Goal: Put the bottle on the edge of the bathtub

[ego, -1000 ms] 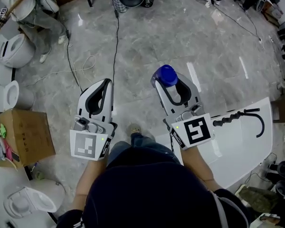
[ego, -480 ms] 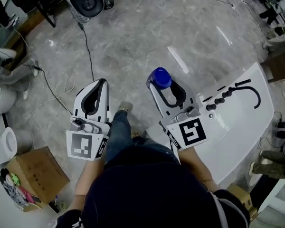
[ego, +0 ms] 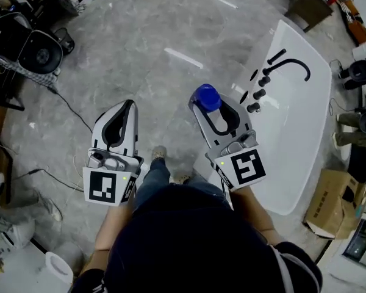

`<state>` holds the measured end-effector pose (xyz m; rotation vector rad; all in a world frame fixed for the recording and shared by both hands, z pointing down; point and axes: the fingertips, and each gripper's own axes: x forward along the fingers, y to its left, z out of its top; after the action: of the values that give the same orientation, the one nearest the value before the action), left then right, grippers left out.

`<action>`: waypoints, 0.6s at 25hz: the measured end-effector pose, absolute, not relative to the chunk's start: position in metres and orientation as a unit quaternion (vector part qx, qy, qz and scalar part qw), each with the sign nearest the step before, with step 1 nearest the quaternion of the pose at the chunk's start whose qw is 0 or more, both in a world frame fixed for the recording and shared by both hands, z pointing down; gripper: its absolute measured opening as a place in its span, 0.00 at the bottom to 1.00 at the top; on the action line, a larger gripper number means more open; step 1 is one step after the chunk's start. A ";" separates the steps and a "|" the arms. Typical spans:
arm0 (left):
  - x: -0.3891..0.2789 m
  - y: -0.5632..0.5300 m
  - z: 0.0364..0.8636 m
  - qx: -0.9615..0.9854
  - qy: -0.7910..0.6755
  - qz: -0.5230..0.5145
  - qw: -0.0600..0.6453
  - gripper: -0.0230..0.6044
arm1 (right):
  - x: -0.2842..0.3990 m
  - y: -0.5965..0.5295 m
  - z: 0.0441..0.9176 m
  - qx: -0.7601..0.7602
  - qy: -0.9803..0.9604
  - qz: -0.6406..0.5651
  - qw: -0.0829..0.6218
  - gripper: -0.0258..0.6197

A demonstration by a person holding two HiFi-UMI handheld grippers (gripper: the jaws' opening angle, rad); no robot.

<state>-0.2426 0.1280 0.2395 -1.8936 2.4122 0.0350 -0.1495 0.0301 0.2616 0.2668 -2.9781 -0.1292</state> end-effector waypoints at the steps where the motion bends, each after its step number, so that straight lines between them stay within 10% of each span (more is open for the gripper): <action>1: -0.248 0.115 0.238 -0.636 0.770 0.012 0.036 0.07 | -0.150 0.020 0.260 0.114 -0.990 -0.040 0.076 0.28; 15: -0.236 0.007 0.257 -0.806 0.592 0.023 0.003 0.07 | -0.066 -0.046 0.267 0.393 -0.912 -0.009 0.115 0.28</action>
<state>-0.2355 0.0075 0.2570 -2.5280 1.8554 0.0711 -0.0657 -0.0456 0.2671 1.1506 -2.6743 -0.0265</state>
